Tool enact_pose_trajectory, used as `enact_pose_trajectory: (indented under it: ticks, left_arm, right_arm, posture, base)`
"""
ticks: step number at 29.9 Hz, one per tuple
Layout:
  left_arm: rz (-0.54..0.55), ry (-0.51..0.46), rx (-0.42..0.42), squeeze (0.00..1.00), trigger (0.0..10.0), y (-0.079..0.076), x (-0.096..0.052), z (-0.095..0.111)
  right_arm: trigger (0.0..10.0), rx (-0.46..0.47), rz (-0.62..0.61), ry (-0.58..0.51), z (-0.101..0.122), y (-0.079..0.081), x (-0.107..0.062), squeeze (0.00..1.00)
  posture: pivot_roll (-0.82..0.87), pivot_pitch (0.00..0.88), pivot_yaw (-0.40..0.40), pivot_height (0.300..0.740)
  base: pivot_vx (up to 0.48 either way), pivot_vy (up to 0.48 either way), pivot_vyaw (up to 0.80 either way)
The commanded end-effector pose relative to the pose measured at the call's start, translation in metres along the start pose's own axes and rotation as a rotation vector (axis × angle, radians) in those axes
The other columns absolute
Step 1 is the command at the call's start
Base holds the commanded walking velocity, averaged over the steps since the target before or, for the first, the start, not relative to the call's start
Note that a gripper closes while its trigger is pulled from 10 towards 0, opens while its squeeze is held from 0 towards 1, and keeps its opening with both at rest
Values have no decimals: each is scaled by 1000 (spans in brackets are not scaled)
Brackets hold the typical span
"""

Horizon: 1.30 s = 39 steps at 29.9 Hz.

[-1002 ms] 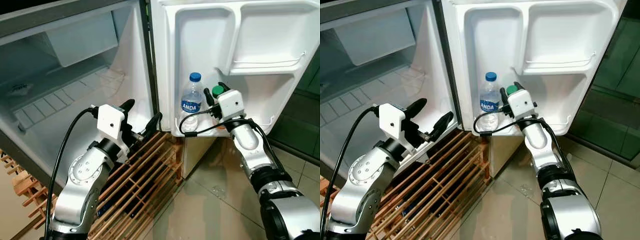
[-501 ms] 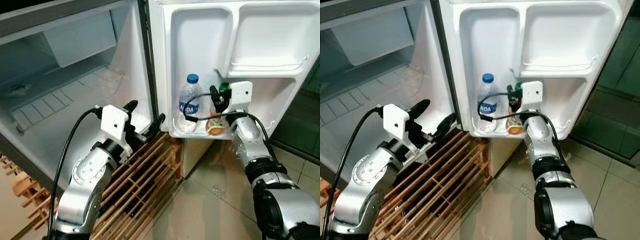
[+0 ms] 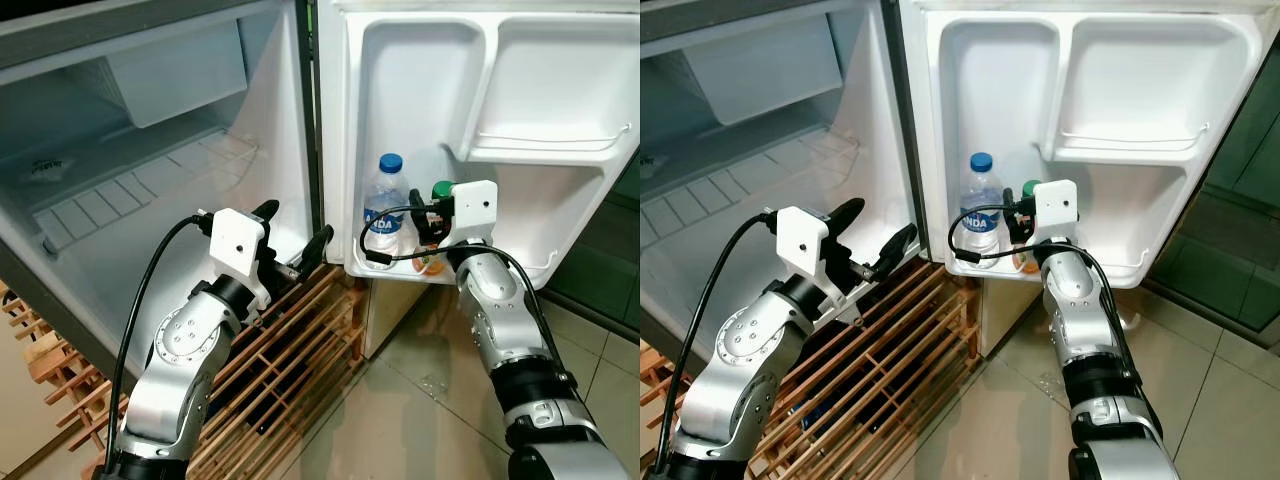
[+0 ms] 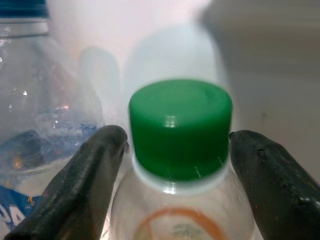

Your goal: Restocking fridge

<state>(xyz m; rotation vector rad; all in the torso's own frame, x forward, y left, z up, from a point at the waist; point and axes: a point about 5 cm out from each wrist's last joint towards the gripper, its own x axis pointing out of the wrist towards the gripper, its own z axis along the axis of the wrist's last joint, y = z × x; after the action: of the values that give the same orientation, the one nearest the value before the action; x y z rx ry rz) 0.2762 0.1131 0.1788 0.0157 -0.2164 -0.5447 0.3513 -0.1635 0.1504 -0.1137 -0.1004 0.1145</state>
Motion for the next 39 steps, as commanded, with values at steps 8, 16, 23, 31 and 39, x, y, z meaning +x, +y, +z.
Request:
enact_pose_trajectory:
  ticks: [8,16,23,31,39]
  left_arm:
    - [8,-7,5,0,10000,-1,4,-3]
    - [3,-10,-3,0,10000,-3,9,-5]
    - [38,52,-4,0,10000,0,4,-17]
    - [171,105,-87,0,10000,24,-29,-35]
    - [413,193,-63,0,10000,44,-56,-64]
  right_arm:
    - [10000,-38,-49,74,7,0,-35,1000]
    - [10000,-25,-46,131,5,7,-58,1000]
    - [10000,-6,20,140,4,13,-80,1000]
    - [10000,3,13,90,-28,-7,-95,0]
    - [10000,-33,-114,31,-37,-15,-96,0]
  posture:
    - [-71,0,60,740]
    - [-97,0,57,740]
    - [-122,0,61,740]
    - [-139,0,89,740]
    - [-146,0,85,740]
  base:
    - [0,0,0]
    - [0,0,0]
    - [0,0,0]
    - [0,-238,0]
    - [0,-469,0]
